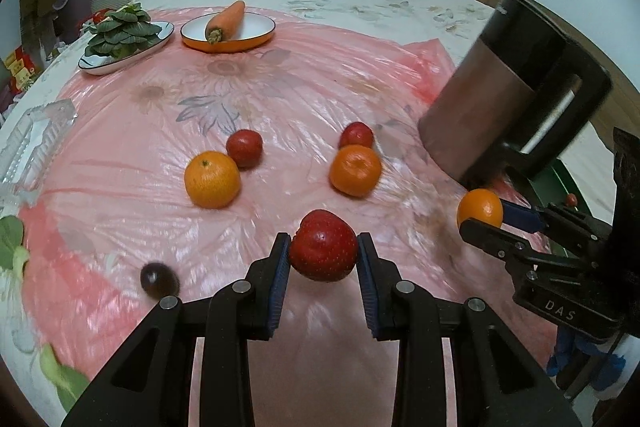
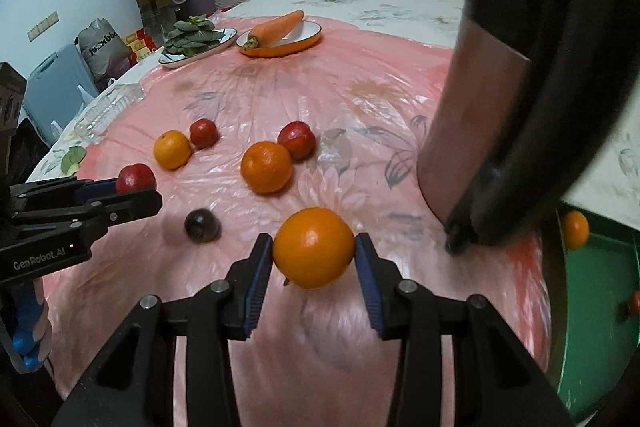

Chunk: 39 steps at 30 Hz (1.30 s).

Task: Organize fruits
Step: 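Carry the apple and orange over the green tray with both tools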

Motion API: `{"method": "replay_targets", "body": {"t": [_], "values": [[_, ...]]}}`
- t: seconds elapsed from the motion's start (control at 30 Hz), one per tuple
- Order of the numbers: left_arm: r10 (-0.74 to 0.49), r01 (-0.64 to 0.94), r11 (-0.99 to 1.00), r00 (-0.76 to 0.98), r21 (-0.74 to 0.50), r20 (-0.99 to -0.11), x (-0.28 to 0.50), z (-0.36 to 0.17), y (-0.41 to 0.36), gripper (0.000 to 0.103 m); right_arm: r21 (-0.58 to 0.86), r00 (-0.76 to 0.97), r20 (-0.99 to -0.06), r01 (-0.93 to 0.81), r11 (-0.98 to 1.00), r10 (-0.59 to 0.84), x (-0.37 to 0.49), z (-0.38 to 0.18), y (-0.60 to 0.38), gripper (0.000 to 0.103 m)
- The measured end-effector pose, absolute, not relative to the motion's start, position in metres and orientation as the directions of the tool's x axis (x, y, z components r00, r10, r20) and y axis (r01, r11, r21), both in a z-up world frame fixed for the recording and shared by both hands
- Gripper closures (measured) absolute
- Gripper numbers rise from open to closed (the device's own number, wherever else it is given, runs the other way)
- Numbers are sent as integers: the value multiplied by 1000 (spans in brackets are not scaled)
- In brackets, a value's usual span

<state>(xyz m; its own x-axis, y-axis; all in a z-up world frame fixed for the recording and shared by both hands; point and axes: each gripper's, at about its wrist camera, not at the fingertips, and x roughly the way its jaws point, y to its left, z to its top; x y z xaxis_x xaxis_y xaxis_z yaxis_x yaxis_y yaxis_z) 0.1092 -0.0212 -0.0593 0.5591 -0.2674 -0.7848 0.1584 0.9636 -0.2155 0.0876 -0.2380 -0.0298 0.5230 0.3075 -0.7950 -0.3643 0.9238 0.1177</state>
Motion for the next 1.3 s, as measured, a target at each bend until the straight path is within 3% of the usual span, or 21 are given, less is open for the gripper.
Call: {"method": "replay_targets", "body": {"t": [0.33,0.57,0.83,1.3], "values": [[-291,200,956,582,-214,-759,77,-35,-29,75,135,554,-775,-324,936,304,36,-10,-252,48],[-292,225,954,570,-196,-768,89,-50,-45,75,105,574,-773,-303,947,269,24,-15,-273,48],[-311,319,934,500,-163,-808,104,-69,-92,75,156,592,-781,-120,981,196,31,-28,-340,48],[-365,503,850,344,-158,-865,102,-24,-212,75,182,532,-840,100,978,102,45,-4,-440,48]]}}
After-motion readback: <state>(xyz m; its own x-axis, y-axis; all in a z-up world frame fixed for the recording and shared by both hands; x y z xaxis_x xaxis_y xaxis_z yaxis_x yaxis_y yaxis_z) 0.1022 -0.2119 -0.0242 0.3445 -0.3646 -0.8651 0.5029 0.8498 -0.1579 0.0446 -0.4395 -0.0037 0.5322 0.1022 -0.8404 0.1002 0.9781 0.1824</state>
